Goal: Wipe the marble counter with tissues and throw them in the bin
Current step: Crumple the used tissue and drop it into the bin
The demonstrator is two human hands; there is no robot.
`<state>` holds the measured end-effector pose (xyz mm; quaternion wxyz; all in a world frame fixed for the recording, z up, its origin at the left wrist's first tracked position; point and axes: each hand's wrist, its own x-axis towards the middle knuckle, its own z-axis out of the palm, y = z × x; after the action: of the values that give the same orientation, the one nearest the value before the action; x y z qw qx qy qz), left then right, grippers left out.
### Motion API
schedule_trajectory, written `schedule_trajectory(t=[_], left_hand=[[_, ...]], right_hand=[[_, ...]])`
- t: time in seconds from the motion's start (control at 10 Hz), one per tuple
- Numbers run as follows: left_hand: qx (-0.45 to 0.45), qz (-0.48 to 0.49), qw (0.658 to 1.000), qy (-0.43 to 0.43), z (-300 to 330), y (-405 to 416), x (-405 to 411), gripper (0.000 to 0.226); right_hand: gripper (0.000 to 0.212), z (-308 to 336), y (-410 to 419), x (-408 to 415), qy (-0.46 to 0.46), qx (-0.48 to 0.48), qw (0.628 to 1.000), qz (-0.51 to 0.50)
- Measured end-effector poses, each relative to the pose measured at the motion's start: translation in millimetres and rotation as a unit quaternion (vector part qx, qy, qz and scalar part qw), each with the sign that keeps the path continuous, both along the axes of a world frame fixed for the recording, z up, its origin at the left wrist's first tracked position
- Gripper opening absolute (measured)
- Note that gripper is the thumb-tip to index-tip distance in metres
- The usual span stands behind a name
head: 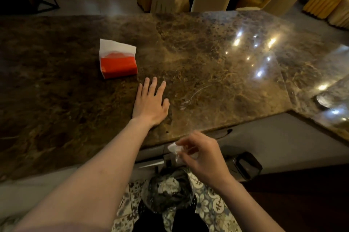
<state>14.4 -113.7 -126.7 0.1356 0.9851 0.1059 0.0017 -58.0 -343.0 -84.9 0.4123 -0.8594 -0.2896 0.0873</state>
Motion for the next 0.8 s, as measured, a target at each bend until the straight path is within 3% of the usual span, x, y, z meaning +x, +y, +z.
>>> schedule_trajectory(t=[0.2, 0.5, 0.7, 0.8], left_hand=[[0.031, 0.007, 0.999, -0.007, -4.2, -4.9, -0.5, 0.064], [0.036, 0.009, 0.999, -0.007, -2.5, -6.3, -1.9, 0.063], [0.032, 0.01, 0.999, -0.013, -2.7, -6.7, -2.7, 0.064], [0.031, 0.009, 0.999, -0.018, -3.2, -6.2, -1.9, 0.064]], right_hand=[[0.016, -62.0, -17.6, -33.8, 0.031, -0.149, 0.988, 0.011], [0.034, -122.7, -20.4, -49.1, 0.047, -0.275, 0.96, 0.02], [0.047, -139.8, -19.8, -53.8, 0.071, -0.289, 0.954, 0.018], [0.039, -132.8, -24.0, -50.7, 0.056, -0.27, 0.961, 0.016]])
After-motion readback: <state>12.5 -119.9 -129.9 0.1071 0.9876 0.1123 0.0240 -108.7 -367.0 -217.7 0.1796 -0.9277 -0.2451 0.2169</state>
